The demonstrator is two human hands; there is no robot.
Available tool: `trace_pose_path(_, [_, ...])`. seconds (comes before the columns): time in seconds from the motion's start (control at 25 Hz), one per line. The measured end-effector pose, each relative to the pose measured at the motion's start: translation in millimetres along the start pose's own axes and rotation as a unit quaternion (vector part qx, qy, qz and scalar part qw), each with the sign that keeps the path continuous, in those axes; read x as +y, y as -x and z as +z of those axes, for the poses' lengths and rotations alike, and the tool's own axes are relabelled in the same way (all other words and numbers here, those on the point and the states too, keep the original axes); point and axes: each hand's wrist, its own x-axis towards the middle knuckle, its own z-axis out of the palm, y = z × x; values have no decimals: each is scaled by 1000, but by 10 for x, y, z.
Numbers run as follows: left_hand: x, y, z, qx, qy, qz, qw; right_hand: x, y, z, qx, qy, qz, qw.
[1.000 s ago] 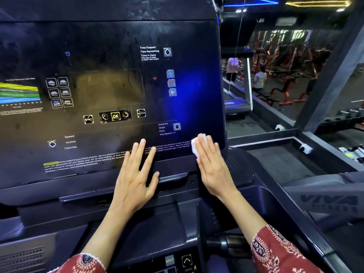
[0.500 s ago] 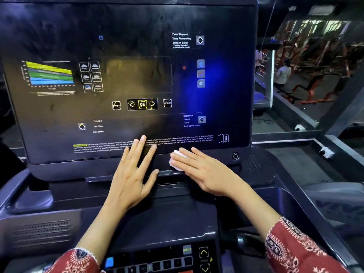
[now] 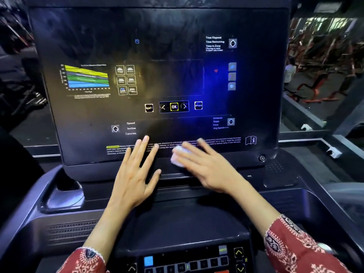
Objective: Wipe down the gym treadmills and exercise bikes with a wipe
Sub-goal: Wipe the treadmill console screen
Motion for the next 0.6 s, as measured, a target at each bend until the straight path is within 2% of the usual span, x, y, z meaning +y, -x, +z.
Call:
trace_pose_path(0.08, [-22,-29,7,5,0,5,1000,22,9,-37,36,-26,129,991])
trace_pose_path(0.12, [-21,-40,19,8,-1,6,1000,-27,9,-16,27,-37,115,992])
trace_pose_path(0.24, [-41,-80,29,16,9,6,1000,-145,-42,35,-26,-9,-51,998])
trace_pose_path(0.28, [-53,-105,22,19,9,4,1000,-75,-112,19,-8,8,-35,999])
trace_pose_path(0.36, [-75,-169,18,28,6,-1,1000,28,-285,-39,56,-5,119,991])
trace_pose_path(0.4, [-87,-202,17,33,6,-3,999,34,-364,-49,81,-18,161,983])
trace_pose_path(0.44, [-97,-233,16,38,7,-4,999,-9,-418,-28,82,-21,144,986])
trace_pose_path(0.52, [-113,-301,12,50,9,-8,999,-56,-444,37,43,11,22,999])
trace_pose_path(0.56, [-115,-338,10,56,9,-13,998,-9,-468,49,43,23,5,999])
trace_pose_path(0.6, [-111,-368,11,59,8,-19,998,42,-516,40,65,21,51,996])
